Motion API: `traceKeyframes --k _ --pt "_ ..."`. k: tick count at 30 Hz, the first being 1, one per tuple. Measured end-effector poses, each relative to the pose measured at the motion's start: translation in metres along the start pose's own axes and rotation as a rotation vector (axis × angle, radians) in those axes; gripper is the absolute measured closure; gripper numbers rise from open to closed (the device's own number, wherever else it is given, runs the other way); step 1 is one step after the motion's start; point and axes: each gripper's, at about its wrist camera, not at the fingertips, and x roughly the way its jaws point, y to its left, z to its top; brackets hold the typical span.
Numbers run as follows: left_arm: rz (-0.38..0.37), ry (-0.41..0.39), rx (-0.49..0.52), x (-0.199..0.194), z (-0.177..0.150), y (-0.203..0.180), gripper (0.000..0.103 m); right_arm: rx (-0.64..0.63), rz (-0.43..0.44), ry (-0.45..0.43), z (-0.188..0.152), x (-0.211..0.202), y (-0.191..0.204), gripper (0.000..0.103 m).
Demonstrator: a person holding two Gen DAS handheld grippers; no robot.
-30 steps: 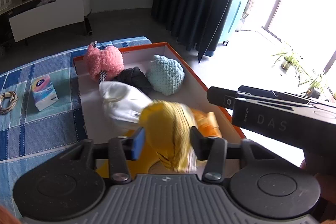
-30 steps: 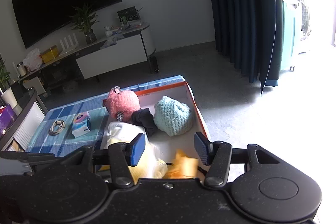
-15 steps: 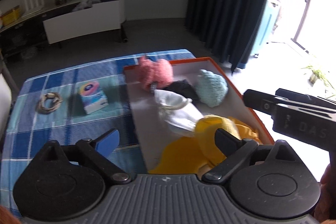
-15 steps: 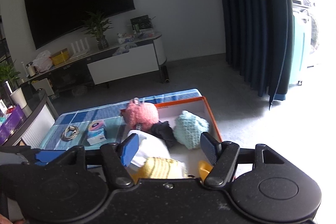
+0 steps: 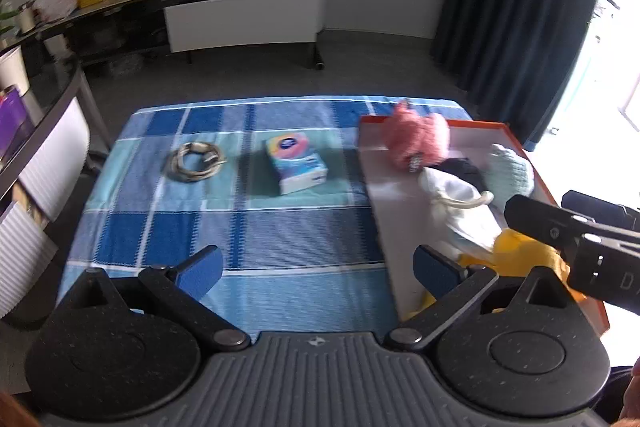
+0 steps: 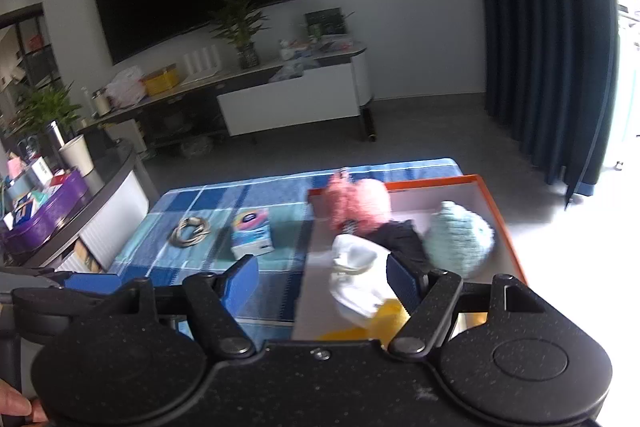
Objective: Organize soft objects
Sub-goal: 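Withdraw both open tools from the box toward the cable and tissue pack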
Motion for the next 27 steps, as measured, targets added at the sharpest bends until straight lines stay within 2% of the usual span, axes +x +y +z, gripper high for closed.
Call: traceKeyframes --k 17,27 --pt "0.076 0.014 -0.122 0.004 -0.008 0.065 0.000 -0.077 0.083 0.070 -0.002 0.039 0.056 0.019" --pt "0.097 0.016 -0.154 0.009 -0.006 0.084 0.000 -0.108 0.103 0.095 -0.002 0.055 0.072 0.019"
